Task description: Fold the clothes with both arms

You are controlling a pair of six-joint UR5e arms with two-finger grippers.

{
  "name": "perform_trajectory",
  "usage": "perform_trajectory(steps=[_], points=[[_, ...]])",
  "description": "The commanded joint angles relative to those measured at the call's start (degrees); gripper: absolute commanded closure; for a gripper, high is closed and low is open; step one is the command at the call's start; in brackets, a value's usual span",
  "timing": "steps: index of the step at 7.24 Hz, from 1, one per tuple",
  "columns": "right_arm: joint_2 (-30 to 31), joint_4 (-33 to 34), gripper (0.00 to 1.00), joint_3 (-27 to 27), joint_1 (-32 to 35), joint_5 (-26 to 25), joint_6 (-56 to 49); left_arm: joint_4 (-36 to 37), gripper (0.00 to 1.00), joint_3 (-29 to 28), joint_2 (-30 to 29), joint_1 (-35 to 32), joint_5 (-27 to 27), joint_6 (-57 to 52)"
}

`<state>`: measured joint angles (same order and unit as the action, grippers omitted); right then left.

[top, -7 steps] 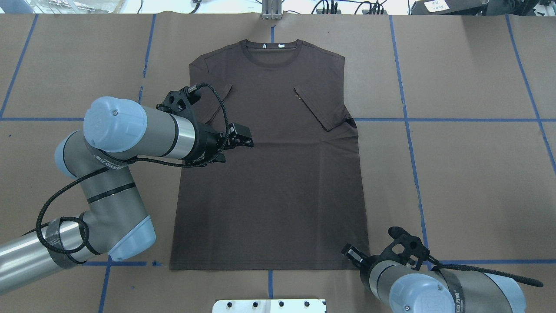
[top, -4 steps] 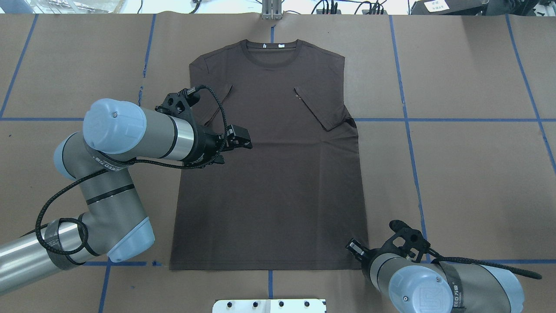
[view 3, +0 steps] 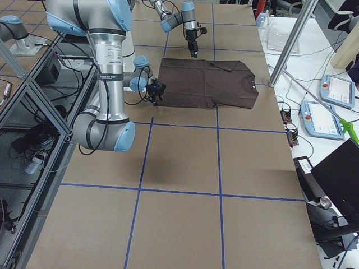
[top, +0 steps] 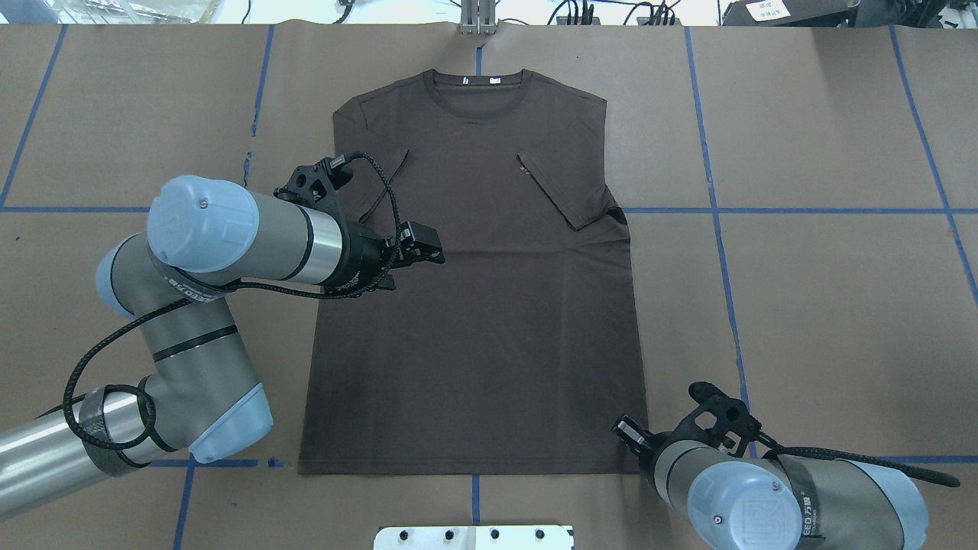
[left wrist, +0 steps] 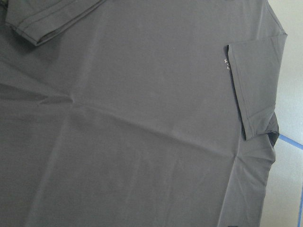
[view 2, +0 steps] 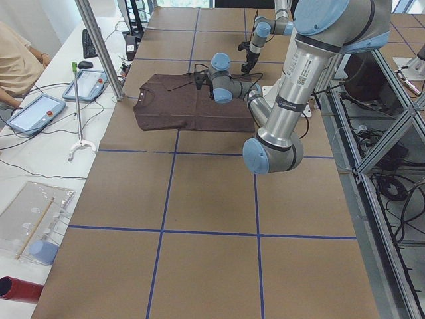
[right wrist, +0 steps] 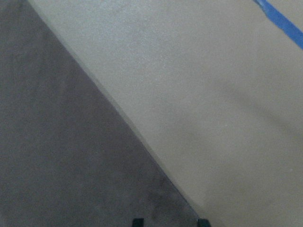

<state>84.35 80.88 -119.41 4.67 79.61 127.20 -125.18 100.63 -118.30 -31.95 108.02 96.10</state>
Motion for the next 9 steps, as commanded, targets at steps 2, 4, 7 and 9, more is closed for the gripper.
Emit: perform_trajectory(steps=[2,4,7,9], points=[[0.29,4.11,0.3,-1.09,-0.27,0.02,0.07,0.03,0.12,0.0,0.0,0.05,0.0,0.05],[-0.41,4.11,0.3,-0.3,-1.32,-0.07,0.16,0.03,0.12,0.0,0.0,0.05,0.0,0.05],[-0.5,4.11,0.47,-0.47,-1.41,0.37,0.33,0.03,0.12,0.09,0.0,0.05,0.0,0.05],[-0.41,4.11,1.0,-0.48,-1.68,0.28,0.68,0.03,0.12,0.88,0.09,0.05,0.0,0.05]])
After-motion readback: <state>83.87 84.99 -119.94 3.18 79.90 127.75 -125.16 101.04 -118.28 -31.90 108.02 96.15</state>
